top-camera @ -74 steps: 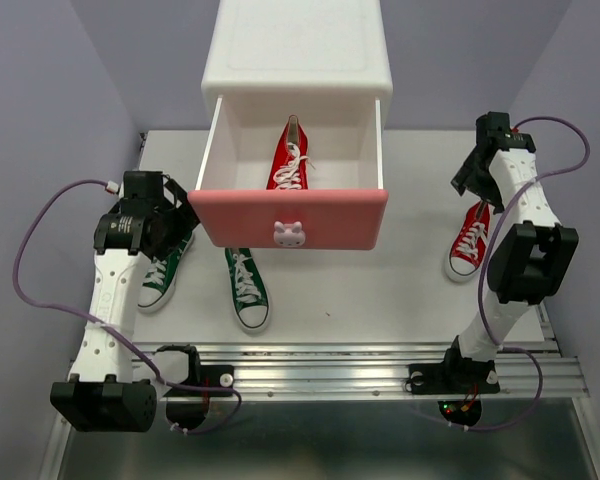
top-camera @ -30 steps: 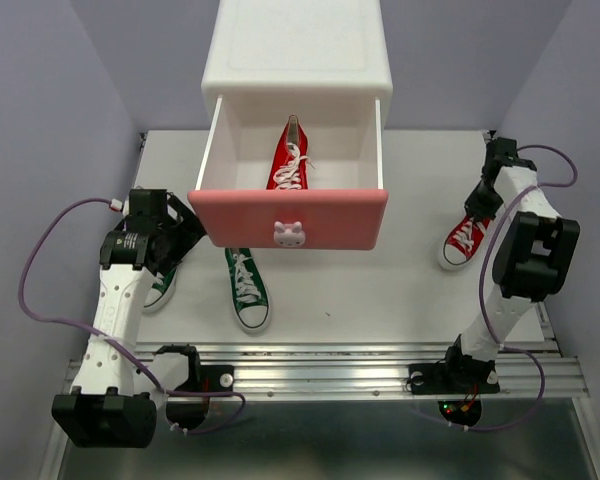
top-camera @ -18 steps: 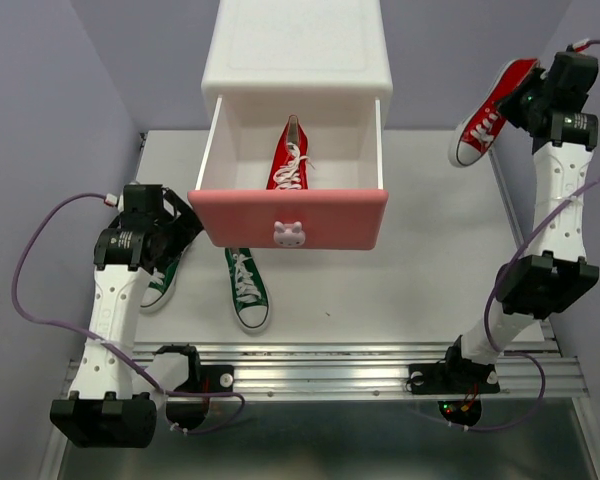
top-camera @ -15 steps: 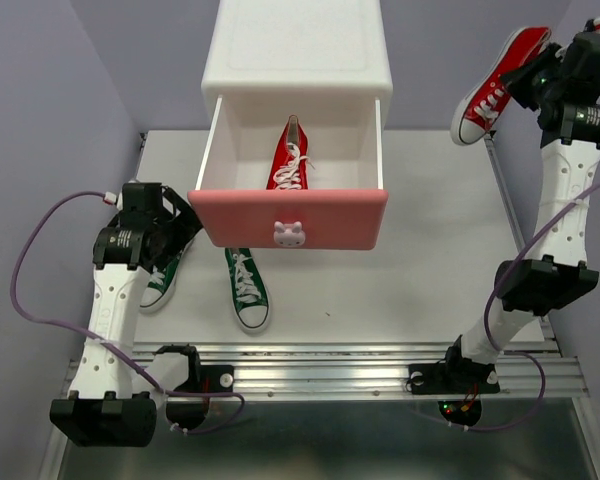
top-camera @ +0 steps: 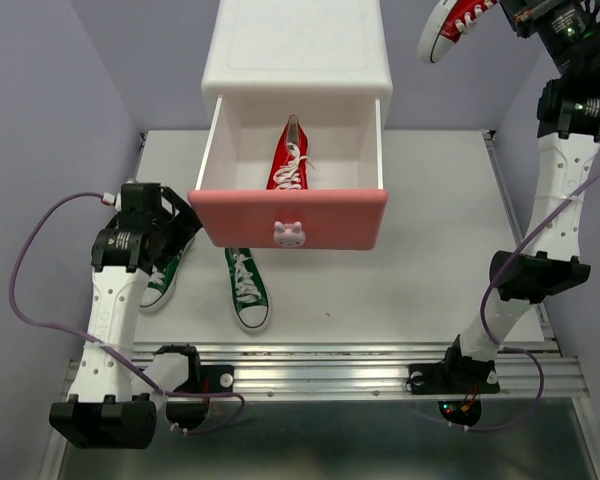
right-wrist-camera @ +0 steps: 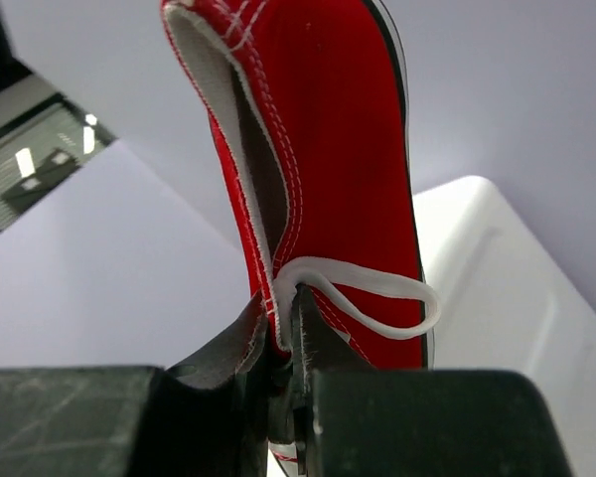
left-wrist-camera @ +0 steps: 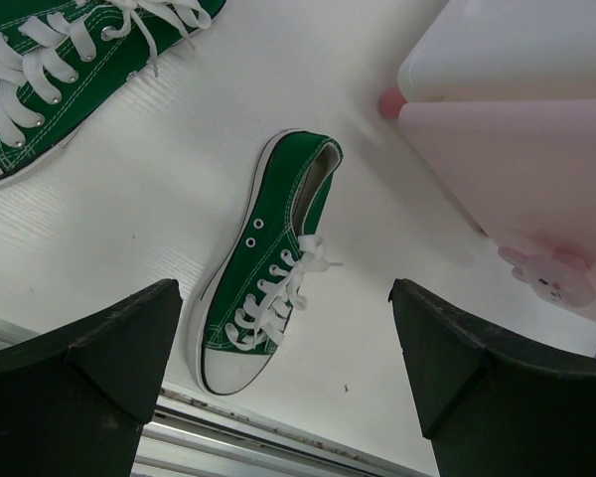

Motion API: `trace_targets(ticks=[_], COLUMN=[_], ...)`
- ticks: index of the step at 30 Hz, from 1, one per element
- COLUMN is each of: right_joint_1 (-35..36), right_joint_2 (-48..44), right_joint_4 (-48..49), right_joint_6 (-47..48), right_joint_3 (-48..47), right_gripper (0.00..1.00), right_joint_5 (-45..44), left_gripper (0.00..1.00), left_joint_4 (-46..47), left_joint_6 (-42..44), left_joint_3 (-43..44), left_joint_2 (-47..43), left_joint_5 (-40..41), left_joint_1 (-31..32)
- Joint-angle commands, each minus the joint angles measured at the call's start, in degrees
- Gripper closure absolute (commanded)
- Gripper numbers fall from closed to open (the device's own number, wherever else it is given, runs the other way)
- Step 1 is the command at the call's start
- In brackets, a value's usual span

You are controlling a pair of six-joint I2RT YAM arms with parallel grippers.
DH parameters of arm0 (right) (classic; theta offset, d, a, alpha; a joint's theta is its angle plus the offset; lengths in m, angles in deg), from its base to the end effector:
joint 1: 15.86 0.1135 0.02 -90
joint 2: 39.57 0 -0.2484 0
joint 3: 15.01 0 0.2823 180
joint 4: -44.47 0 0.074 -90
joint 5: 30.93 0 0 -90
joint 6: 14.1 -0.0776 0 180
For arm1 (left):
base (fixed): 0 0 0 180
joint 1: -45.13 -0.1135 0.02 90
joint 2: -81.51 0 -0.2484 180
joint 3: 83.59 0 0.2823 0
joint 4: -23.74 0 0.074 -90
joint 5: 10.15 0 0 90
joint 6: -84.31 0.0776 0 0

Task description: Place and organize the shoes in the shoe cabinet

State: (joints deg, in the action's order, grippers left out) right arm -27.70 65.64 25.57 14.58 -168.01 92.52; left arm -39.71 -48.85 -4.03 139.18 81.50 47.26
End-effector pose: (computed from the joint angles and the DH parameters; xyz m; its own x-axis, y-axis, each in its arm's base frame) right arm 0.3967 -0.0395 0.6293 -0.0373 0.7557 -0.6538 -0.5594 0.5264 0.6403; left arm 0.2624 -0.0075 0.3281 -0.4943 -0.6658 -0.5589 -0.4421 0.7461 -0.4979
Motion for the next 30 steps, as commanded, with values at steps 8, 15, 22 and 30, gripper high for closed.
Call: trace_targets(ticks=[8, 15, 22, 30], right_joint_1=[23.5, 31.2, 39.8, 43.7], right_joint_2=[-1.1, -1.9, -6.2, -8.4], right_joint_4=[10.3, 3.2, -14.9, -24.0], right_joint_6=[-1.0, 2.6, 18.0, 23.8], right_joint_3=[-4.9, -4.1, -0.3, 4.0], right_gripper=[0.99, 0.99, 0.99, 0.99], right_joint_5=[-2.3, -2.1, -6.2, -6.9], left_gripper=[0.01, 0.01, 0.01, 0.01], left_joint_4=[-1.1, -0.6, 0.4, 0.3], left_joint_6=[-1.8, -1.1, -1.0, -1.8], left_joint_3=[0.1, 0.5, -0.3, -1.5], left_joint_2=[-4.8, -3.2, -2.2, -2.7], left_joint_5=[0.5, 0.5, 0.2, -0.2], left_joint_1=[-0.3, -0.3, -0.3, -0.3])
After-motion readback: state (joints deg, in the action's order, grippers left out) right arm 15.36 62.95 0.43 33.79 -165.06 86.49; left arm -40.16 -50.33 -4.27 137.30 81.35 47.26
